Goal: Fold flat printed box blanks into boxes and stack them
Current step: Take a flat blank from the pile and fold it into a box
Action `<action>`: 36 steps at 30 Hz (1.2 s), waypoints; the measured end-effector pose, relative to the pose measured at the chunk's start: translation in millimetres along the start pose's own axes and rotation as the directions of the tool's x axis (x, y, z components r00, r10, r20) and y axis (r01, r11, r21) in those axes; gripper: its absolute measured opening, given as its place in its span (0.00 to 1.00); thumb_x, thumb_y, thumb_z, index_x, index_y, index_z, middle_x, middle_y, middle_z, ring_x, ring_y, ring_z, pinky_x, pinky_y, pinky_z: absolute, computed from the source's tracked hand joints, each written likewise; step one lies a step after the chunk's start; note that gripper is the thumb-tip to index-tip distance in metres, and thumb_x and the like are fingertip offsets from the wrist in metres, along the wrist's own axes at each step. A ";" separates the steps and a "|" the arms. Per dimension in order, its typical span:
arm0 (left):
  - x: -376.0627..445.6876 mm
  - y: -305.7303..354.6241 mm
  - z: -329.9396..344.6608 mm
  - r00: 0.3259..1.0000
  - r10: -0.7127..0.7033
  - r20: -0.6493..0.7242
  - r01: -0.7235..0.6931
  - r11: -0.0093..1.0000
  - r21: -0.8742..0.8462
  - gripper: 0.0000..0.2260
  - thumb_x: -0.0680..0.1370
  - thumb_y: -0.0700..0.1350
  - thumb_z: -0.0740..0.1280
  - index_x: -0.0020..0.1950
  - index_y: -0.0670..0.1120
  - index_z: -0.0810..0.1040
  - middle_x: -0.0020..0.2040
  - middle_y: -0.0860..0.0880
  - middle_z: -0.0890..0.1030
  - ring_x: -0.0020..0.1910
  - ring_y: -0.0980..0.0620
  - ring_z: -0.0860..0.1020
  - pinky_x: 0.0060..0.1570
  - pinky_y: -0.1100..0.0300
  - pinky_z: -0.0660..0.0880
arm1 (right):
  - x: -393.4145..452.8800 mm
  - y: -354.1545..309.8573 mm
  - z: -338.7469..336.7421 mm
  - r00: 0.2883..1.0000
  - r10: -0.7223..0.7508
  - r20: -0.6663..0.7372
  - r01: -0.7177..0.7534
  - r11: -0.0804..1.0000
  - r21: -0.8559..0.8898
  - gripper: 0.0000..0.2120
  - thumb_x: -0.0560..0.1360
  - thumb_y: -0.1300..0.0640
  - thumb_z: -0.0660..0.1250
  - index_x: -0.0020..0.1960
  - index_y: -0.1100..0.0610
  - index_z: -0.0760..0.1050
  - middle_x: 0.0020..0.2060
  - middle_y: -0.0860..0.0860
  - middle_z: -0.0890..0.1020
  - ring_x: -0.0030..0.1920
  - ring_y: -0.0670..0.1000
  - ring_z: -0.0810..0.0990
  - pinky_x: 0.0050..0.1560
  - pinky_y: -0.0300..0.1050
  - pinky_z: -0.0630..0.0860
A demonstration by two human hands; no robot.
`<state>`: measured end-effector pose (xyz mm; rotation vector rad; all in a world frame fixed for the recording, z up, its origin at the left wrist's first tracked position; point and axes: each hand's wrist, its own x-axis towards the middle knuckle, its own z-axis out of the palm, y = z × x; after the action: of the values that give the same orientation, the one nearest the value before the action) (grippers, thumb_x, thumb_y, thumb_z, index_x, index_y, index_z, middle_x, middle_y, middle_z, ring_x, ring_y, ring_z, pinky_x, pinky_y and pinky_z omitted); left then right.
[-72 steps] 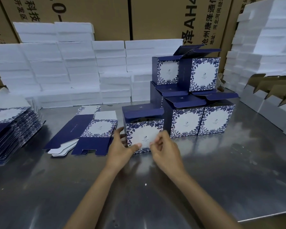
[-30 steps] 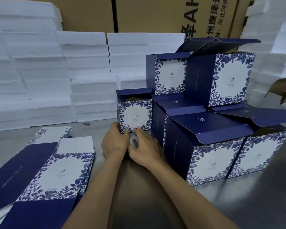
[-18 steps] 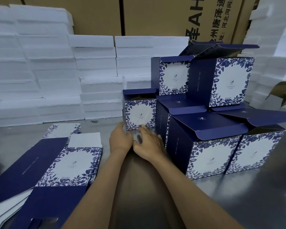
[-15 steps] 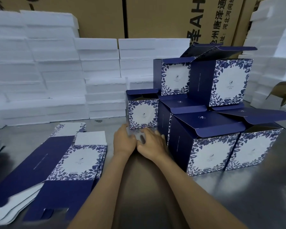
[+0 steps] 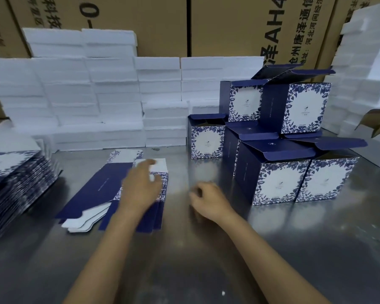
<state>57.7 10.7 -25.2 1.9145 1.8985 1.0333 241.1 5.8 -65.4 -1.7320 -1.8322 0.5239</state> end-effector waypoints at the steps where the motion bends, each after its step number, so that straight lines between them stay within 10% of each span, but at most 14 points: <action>1: -1.2 -19.3 -13.6 0.996 -0.070 -0.052 0.075 0.990 0.119 0.20 0.80 0.44 0.64 0.73 0.47 0.71 0.71 0.44 0.73 0.70 0.41 0.70 0.68 0.46 0.65 | -4.4 -6.4 4.1 1.000 -0.019 0.020 0.017 0.998 0.062 0.10 0.79 0.57 0.62 0.54 0.54 0.82 0.57 0.55 0.84 0.62 0.56 0.79 0.60 0.44 0.72; 7: -16.4 -97.9 -54.5 0.905 -0.410 -0.118 0.426 0.855 0.297 0.26 0.81 0.58 0.59 0.76 0.47 0.64 0.76 0.37 0.63 0.77 0.37 0.57 0.74 0.34 0.47 | -18.0 -41.6 34.1 0.966 -0.162 0.202 0.138 0.982 0.131 0.15 0.84 0.52 0.57 0.65 0.56 0.76 0.73 0.55 0.70 0.79 0.55 0.58 0.75 0.46 0.55; 13: -8.8 -99.3 -55.2 0.896 -0.425 -0.131 0.444 0.871 0.211 0.22 0.80 0.55 0.63 0.71 0.46 0.69 0.67 0.38 0.74 0.69 0.36 0.67 0.69 0.38 0.58 | -17.4 -58.0 46.6 0.979 -0.108 0.173 0.098 0.993 0.067 0.14 0.84 0.47 0.56 0.61 0.53 0.74 0.61 0.49 0.75 0.72 0.52 0.65 0.72 0.48 0.53; 17: -11.6 -88.8 -58.8 0.892 -0.355 -0.280 0.396 0.912 0.105 0.19 0.80 0.50 0.63 0.69 0.44 0.71 0.64 0.36 0.76 0.66 0.35 0.68 0.64 0.40 0.63 | -18.4 -61.4 43.1 0.997 -0.052 0.048 0.039 0.969 0.244 0.09 0.82 0.49 0.62 0.45 0.50 0.74 0.44 0.44 0.79 0.54 0.53 0.75 0.61 0.47 0.68; 23: -20.9 -52.4 -63.9 0.848 -0.254 -0.465 0.070 0.924 -0.377 0.14 0.79 0.44 0.66 0.65 0.47 0.73 0.62 0.44 0.75 0.55 0.43 0.78 0.54 0.46 0.76 | -12.3 -57.8 23.4 0.988 0.140 0.057 -0.126 0.549 0.826 0.14 0.81 0.60 0.67 0.61 0.45 0.71 0.51 0.40 0.81 0.46 0.38 0.82 0.40 0.33 0.78; 28: -22.9 -33.6 -55.2 0.902 -0.337 -0.269 0.014 0.647 -0.763 0.15 0.80 0.42 0.67 0.66 0.53 0.76 0.51 0.59 0.82 0.39 0.60 0.81 0.29 0.63 0.76 | -15.2 -22.8 -1.9 0.975 0.209 0.078 -0.159 0.403 0.901 0.29 0.79 0.65 0.64 0.74 0.42 0.66 0.67 0.42 0.77 0.56 0.53 0.84 0.46 0.51 0.80; 31: -23.0 -27.4 -46.2 0.956 -0.278 0.097 0.180 0.292 -0.939 0.12 0.80 0.43 0.66 0.63 0.50 0.82 0.55 0.51 0.86 0.47 0.54 0.85 0.38 0.62 0.79 | -18.3 -5.5 -15.7 0.961 0.233 0.149 -0.230 0.373 0.899 0.28 0.77 0.68 0.61 0.71 0.45 0.71 0.56 0.47 0.85 0.46 0.53 0.83 0.38 0.47 0.77; 36: -28.7 -19.9 -28.7 0.969 -0.030 0.244 0.246 0.122 -0.962 0.16 0.80 0.46 0.65 0.68 0.51 0.79 0.64 0.49 0.81 0.60 0.52 0.82 0.48 0.60 0.80 | -26.3 10.0 -25.5 0.951 0.225 0.214 -0.280 0.319 0.906 0.11 0.80 0.61 0.61 0.58 0.59 0.79 0.52 0.56 0.85 0.46 0.52 0.82 0.47 0.45 0.78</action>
<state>27.2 -22.6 -25.8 0.8654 0.6986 1.4444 265.2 -21.8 -55.5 -1.1118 -0.8333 1.4290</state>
